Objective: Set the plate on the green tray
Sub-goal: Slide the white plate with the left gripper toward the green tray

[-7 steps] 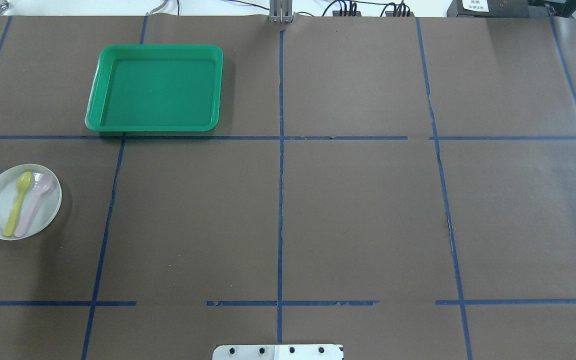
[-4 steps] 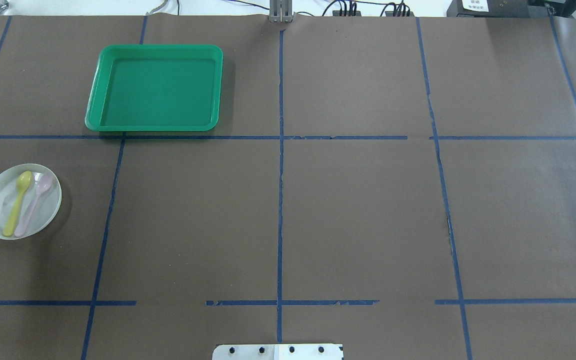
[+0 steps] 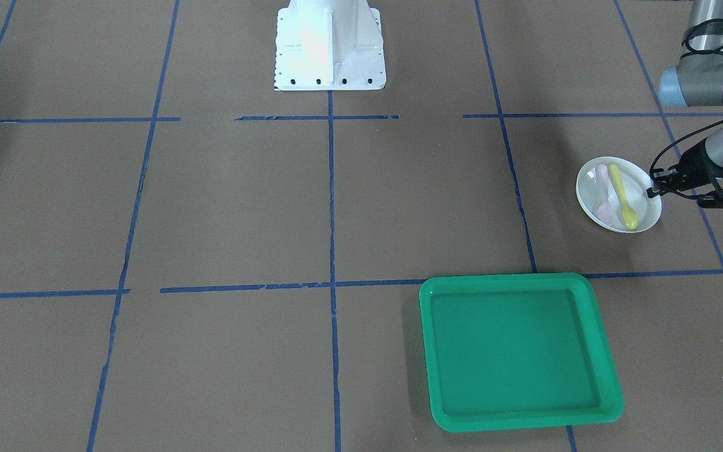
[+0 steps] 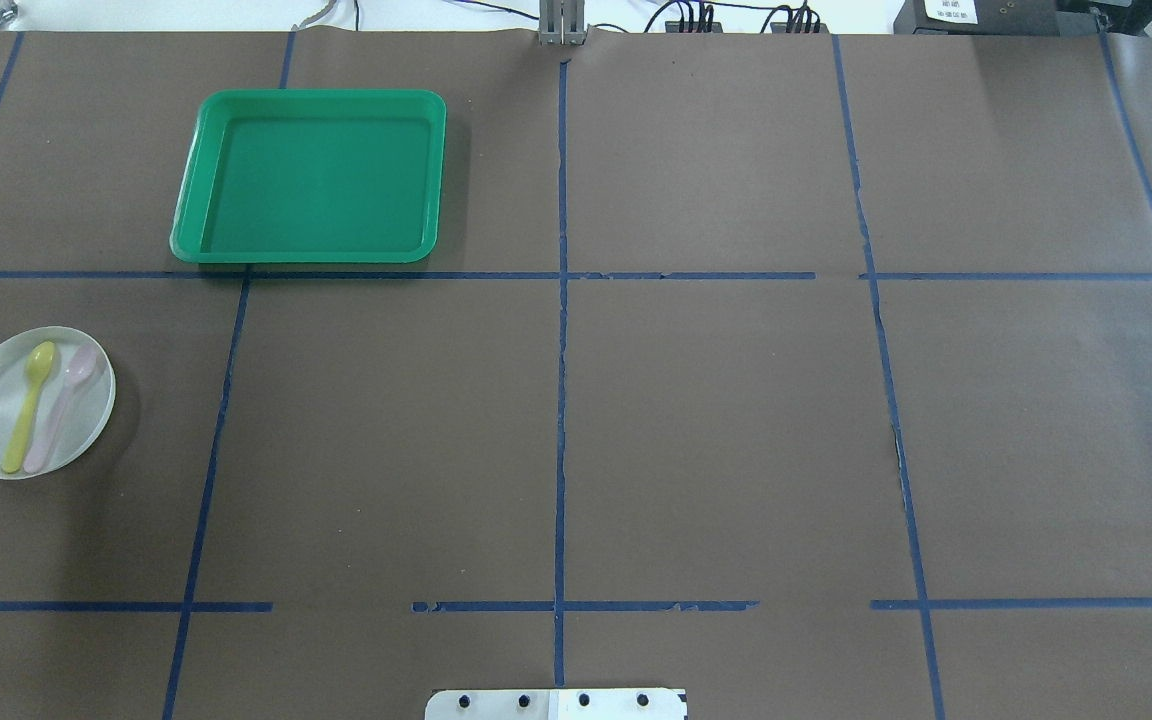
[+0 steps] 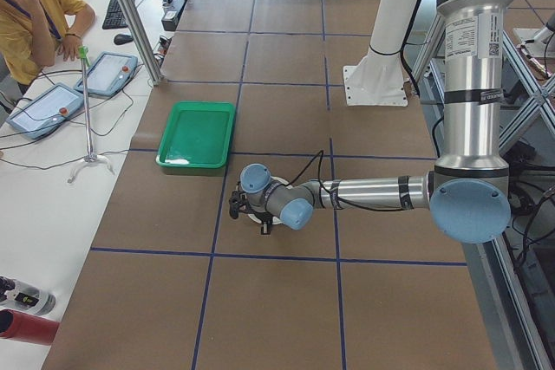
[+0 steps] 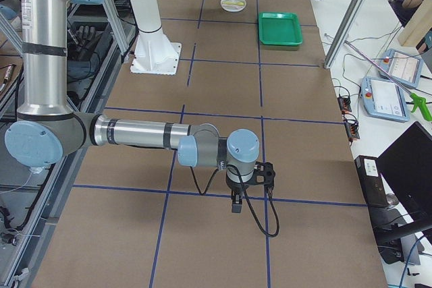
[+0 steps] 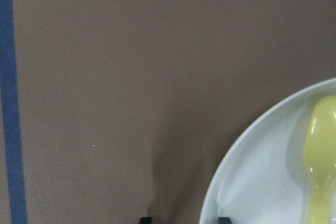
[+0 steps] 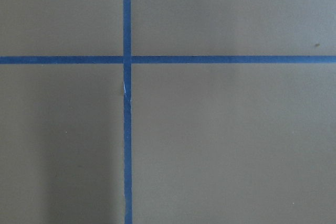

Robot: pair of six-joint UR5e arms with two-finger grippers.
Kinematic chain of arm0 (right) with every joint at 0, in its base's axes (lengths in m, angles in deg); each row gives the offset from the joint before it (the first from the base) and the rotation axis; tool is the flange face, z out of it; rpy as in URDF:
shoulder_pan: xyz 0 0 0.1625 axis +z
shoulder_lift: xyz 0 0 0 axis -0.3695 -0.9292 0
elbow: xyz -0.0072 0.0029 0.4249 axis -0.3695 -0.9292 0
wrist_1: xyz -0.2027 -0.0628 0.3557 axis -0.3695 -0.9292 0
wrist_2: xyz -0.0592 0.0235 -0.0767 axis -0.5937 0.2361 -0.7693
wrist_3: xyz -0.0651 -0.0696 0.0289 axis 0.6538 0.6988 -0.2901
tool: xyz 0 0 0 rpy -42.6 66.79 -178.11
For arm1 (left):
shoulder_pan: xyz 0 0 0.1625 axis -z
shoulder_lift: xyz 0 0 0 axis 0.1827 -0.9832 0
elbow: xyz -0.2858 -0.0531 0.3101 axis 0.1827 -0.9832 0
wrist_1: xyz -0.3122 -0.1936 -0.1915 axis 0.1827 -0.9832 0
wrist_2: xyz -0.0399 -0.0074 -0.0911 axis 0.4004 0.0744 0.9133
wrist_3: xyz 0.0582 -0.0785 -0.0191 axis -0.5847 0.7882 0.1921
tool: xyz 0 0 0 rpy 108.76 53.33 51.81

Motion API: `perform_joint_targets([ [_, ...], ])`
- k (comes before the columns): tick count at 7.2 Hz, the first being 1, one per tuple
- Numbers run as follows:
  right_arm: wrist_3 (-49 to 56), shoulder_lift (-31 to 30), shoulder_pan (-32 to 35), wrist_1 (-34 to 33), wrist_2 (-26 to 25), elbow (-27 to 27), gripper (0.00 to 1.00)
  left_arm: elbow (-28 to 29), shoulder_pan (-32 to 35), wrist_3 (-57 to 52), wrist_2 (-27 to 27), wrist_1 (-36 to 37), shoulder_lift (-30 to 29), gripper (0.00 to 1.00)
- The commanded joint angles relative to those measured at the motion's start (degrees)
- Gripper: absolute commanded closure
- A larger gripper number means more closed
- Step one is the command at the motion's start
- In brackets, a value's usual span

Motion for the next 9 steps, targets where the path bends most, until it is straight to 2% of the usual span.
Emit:
perform_joint_targets([
  [1,0.0,0.0,0.0,0.0,0.0,0.0,0.0,0.3,0.4,-0.2,7.3,-0.1,-0.1,1.0],
  [4,0.0,0.0,0.0,0.0,0.0,0.0,0.0,0.4,11.9,0.2,13.7,0.2,-0.6,1.0],
  [6,0.0,0.0,0.0,0.0,0.0,0.0,0.0,0.4,14.1,3.7,14.2,0.9,-4.3,1.0],
  [9,0.0,0.0,0.0,0.0,0.0,0.0,0.0,11.5,13.8,11.3,14.0,0.9,-18.5,1.0],
])
